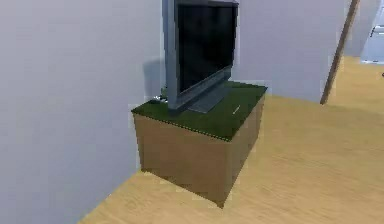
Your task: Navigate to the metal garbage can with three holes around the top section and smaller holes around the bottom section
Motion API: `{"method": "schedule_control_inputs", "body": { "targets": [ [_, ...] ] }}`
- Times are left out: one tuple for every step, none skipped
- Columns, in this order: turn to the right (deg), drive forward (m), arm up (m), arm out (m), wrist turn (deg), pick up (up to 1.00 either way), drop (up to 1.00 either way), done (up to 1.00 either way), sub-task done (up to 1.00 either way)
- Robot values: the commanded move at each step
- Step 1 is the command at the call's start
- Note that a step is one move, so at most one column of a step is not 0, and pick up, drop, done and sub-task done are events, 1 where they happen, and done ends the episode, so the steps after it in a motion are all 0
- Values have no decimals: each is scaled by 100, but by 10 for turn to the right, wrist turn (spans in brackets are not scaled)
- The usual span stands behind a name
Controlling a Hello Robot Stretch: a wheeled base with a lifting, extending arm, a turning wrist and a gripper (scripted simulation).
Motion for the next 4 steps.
{"method": "schedule_control_inputs", "body": {
  "targets": [
    [450, 0, 0, 0, 0, 0, 0, 0, 0],
    [450, 0, 0, 0, 0, 0, 0, 0, 0],
    [300, 0, 0, 0, 0, 0, 0, 0, 0],
    [0, 100, 0, 0, 0, 0, 0, 0, 0]
  ]
}}
